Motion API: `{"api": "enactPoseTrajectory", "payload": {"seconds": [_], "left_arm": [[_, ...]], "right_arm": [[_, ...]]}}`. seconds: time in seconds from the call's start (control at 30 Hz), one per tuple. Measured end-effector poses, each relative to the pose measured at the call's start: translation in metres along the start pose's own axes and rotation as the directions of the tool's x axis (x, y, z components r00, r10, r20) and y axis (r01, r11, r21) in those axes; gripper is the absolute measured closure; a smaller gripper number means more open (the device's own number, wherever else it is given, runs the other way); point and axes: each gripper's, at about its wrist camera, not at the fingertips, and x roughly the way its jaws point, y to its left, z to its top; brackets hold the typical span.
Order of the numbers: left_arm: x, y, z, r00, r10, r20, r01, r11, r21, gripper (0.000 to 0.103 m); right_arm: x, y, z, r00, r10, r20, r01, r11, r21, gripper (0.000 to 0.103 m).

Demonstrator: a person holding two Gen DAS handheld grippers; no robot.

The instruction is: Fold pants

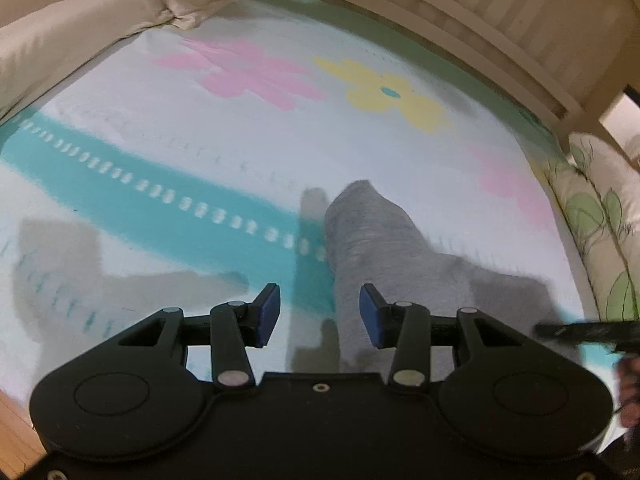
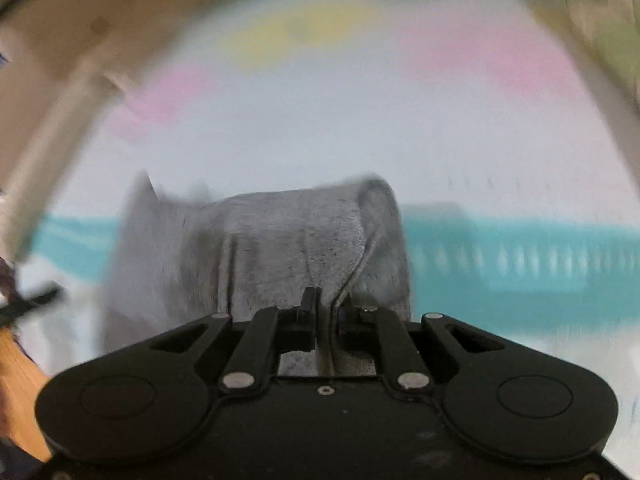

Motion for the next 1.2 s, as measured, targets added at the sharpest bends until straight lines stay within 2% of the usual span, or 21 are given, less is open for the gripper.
{"api": "enactPoseTrajectory", "payload": {"seconds": [0.03, 0.13, 0.27, 0.33, 0.37, 0.4, 0.43, 0.47, 0.5, 0.53, 0.6, 0.63, 0.73, 0.8, 0.87, 0.93, 1.0, 1.03, 1.1, 1.13, 1.2], "left_arm": [[0.002, -0.005, -0.001, 1.000, -0.002, -0.007, 0.002, 1.000, 0.014, 0.052], [0.008, -0.024, -0.004, 1.000, -0.015, -0.017, 0.016, 0.998, 0.063, 0.052], [0.023, -0.057, -0.009, 0.999, -0.043, -0.012, 0.044, 0.986, 0.162, 0.051], [0.034, -0.074, -0.017, 0.998, -0.055, -0.036, 0.063, 0.968, 0.244, 0.050], [0.041, -0.079, -0.022, 0.997, -0.046, -0.066, 0.063, 0.954, 0.291, 0.047], [0.052, -0.081, -0.029, 0.994, -0.003, -0.112, 0.040, 0.941, 0.337, 0.048], [0.064, -0.078, -0.035, 0.987, 0.048, -0.151, 0.010, 0.933, 0.360, 0.048], [0.075, -0.070, -0.041, 0.979, 0.087, -0.187, -0.015, 0.934, 0.358, 0.045], [0.079, -0.059, -0.045, 0.980, 0.068, -0.188, -0.002, 0.944, 0.329, 0.044], [0.077, -0.052, -0.044, 0.984, 0.044, -0.173, 0.011, 0.953, 0.304, 0.044], [0.065, -0.052, -0.036, 0.982, 0.086, -0.170, -0.033, 0.955, 0.294, 0.044], [0.055, -0.053, -0.032, 0.987, 0.100, -0.127, -0.058, 0.953, 0.297, 0.048], [0.033, -0.063, -0.021, 0.993, 0.088, 0.081, -0.109, 0.940, 0.322, 0.048], [0.036, -0.069, -0.012, 0.989, 0.074, 0.125, -0.111, 0.942, 0.316, 0.048], [0.050, -0.074, -0.005, 0.996, 0.041, 0.080, -0.064, 0.947, 0.313, 0.048], [0.066, -0.076, -0.010, 0.999, 0.043, 0.018, -0.047, 0.947, 0.317, 0.047], [0.083, -0.077, -0.023, 0.995, 0.081, -0.058, -0.056, 0.937, 0.346, 0.046], [0.089, -0.077, -0.032, 0.992, 0.108, -0.073, -0.071, 0.919, 0.387, 0.043], [0.087, -0.075, -0.045, 0.993, 0.115, -0.034, -0.088, 0.891, 0.445, 0.038], [0.084, -0.073, -0.048, 0.993, 0.114, -0.026, -0.091, 0.887, 0.453, 0.038], [0.078, -0.067, -0.049, 0.993, 0.112, -0.037, -0.085, 0.897, 0.434, 0.035]], "right_arm": [[0.012, -0.006, -0.005, 1.000, -0.019, -0.018, 0.019, 1.000, 0.010, 0.092], [0.014, -0.003, -0.005, 1.000, 0.014, -0.002, -0.014, 0.999, 0.043, 0.092], [-0.002, -0.008, -0.001, 0.998, 0.060, 0.008, -0.060, 0.998, -0.024, 0.090], [-0.003, -0.011, -0.001, 0.997, 0.074, 0.009, -0.074, 0.997, -0.016, 0.083], [0.000, -0.015, -0.002, 0.998, 0.064, -0.003, -0.064, 0.998, 0.001, 0.082], [0.004, -0.020, -0.003, 0.999, 0.044, -0.020, -0.043, 0.999, 0.014, 0.081], [0.008, -0.024, -0.002, 0.999, 0.023, -0.038, -0.022, 1.000, 0.022, 0.074], [0.013, -0.022, 0.000, 0.999, 0.010, -0.045, -0.009, 1.000, 0.029, 0.069], [0.013, -0.030, 0.001, 0.999, 0.009, -0.046, -0.007, 0.998, 0.054, 0.063], [0.014, -0.034, 0.001, 0.999, 0.020, -0.045, -0.016, 0.995, 0.094, 0.064], [0.004, -0.046, 0.005, 0.999, 0.001, -0.035, 0.005, 0.983, 0.184, 0.064], [-0.003, -0.047, 0.009, 1.000, -0.026, -0.015, 0.028, 0.980, 0.198, 0.063], [-0.026, -0.033, 0.022, 0.992, -0.055, 0.115, 0.041, 0.992, 0.117, 0.062], [-0.029, -0.015, 0.028, 0.985, -0.019, 0.169, 0.013, 0.999, 0.034, 0.062], [-0.022, 0.003, 0.030, 0.986, 0.024, 0.163, -0.019, 0.999, -0.033, 0.064], [-0.009, 0.016, 0.031, 0.992, 0.015, 0.123, -0.002, 0.995, -0.099, 0.065], [0.008, 0.026, 0.027, 0.992, -0.073, 0.102, 0.091, 0.980, -0.180, 0.066], [0.016, 0.027, 0.024, 0.987, -0.131, 0.089, 0.148, 0.963, -0.224, 0.066], [0.031, 0.024, 0.014, 0.969, -0.236, 0.075, 0.248, 0.912, -0.326, 0.060], [0.031, 0.019, 0.010, 0.970, -0.225, 0.091, 0.242, 0.914, -0.325, 0.057], [0.027, 0.007, 0.007, 0.975, -0.196, 0.100, 0.215, 0.946, -0.241, 0.055]]}}
